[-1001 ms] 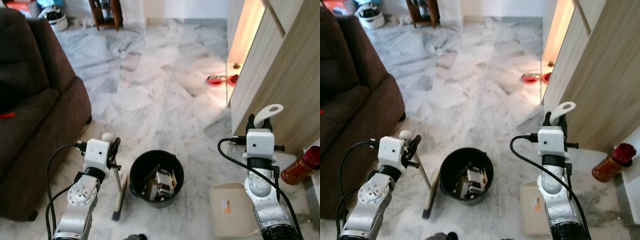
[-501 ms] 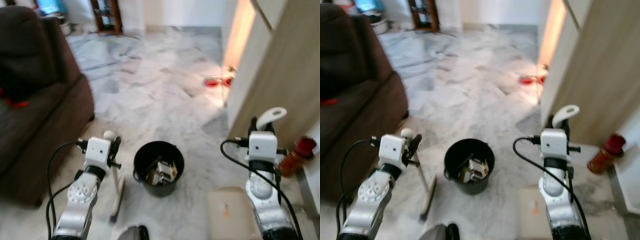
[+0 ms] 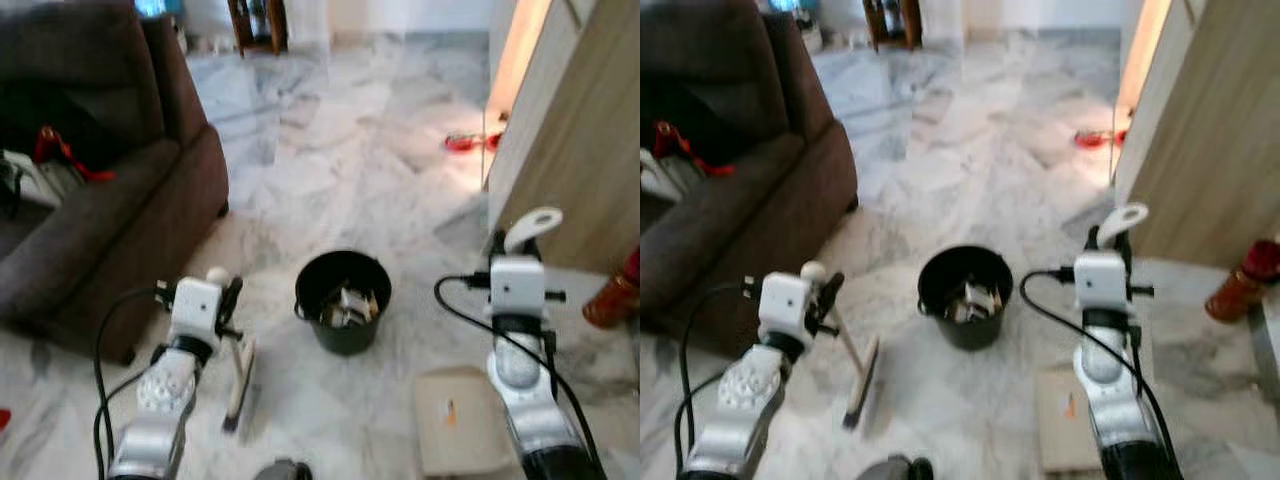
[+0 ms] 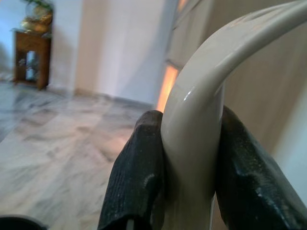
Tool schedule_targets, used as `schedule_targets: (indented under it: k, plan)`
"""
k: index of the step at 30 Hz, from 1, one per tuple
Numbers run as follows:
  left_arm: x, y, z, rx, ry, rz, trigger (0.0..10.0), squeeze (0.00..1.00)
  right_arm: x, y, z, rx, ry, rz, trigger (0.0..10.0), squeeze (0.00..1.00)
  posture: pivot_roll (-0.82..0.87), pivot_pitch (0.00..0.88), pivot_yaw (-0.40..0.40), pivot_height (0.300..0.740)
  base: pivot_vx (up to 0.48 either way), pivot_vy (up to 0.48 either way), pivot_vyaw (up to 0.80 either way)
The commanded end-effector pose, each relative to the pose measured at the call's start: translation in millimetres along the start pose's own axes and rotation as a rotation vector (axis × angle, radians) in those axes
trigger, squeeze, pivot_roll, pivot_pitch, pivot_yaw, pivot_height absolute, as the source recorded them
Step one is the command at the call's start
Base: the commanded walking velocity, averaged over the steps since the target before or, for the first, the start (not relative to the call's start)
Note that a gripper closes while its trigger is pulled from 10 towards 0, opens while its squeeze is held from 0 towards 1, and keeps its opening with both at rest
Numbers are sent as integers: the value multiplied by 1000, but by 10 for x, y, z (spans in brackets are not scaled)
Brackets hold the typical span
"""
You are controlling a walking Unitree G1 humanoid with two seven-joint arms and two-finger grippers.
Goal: Sweep floor
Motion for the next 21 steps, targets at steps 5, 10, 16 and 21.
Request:
schedule_targets:
  k: [5, 10, 16, 21]
  plan:
    - [62, 74, 120, 8, -54, 24, 10000, 0, 29, -20, 34, 70, -6, -28, 10000, 0, 54, 39, 74, 740, 0, 0, 0]
    - [89, 71, 129, 0, -61, 21, 10000, 0, 31, -71, -30, 104, 26, -60, 10000, 0, 53, 20, 77, 740, 0, 0, -728]
    - [117, 50, 150, -2, -70, 10, 10000, 0, 33, -80, -51, 94, 32, -57, 10000, 0, 49, 2, 82, 740, 0, 0, -800]
    - [133, 25, 168, -2, -80, 0, 10000, 0, 34, -86, -67, 96, 37, -57, 10000, 0, 46, 0, 84, 740, 0, 0, -800]
Point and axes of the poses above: a point about 5 cm out from each wrist's last joint towards the gripper, its own x axis pointing out of the wrist towards the gripper, its own z axis along the axis of the wrist's last joint, y = z × x, the point moved 6 cm from there along x, pointing out of the wrist towards the gripper, and after that the axes turned 14 degrees about x, right-handed, at the moved point
